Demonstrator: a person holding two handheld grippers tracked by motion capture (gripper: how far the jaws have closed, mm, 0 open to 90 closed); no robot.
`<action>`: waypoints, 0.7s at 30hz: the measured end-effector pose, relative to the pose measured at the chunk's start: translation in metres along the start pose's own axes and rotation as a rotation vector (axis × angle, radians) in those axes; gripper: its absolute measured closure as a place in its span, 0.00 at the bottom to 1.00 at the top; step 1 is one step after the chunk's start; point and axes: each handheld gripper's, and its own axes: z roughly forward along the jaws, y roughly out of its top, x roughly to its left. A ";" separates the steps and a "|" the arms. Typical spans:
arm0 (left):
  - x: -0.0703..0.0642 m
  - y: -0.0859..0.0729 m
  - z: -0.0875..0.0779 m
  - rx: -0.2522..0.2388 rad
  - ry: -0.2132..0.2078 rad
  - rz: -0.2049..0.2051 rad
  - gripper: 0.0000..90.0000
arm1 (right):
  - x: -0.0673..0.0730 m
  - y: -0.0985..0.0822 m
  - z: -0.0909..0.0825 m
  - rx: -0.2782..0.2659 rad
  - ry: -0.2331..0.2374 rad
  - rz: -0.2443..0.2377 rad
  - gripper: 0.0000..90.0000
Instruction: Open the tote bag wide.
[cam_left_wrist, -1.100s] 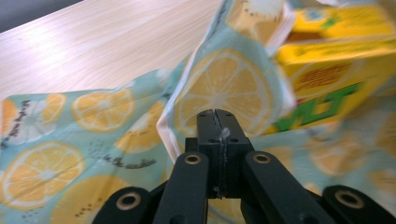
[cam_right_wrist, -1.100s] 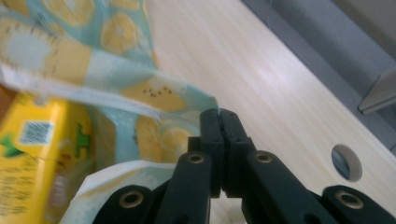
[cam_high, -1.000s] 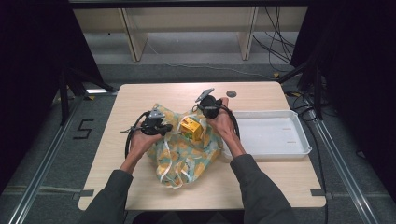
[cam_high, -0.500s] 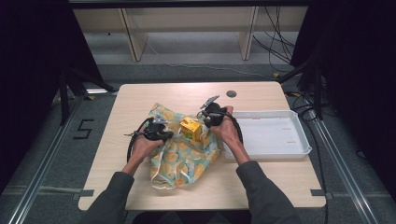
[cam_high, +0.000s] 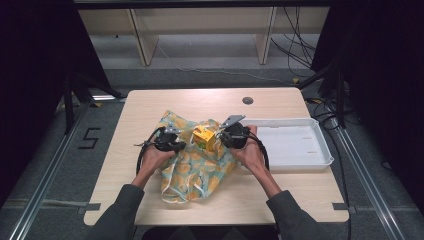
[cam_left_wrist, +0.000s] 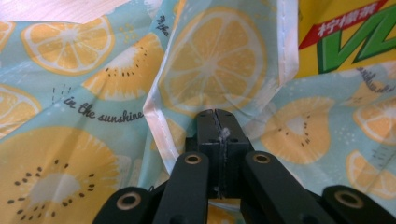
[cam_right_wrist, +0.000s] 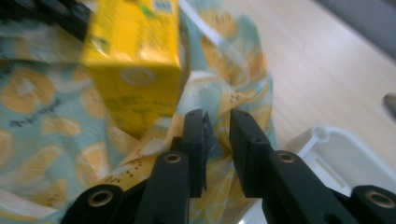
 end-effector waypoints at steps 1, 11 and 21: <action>0.001 -0.001 -0.001 -0.004 0.008 -0.001 0.99 | 0.000 -0.001 0.005 0.009 -0.001 0.010 0.91; 0.016 -0.010 -0.007 0.014 0.035 -0.034 0.99 | -0.001 -0.010 0.035 0.164 0.038 0.017 0.96; 0.031 -0.019 -0.016 0.006 0.060 -0.084 0.99 | 0.001 -0.015 0.041 0.213 0.063 0.056 0.96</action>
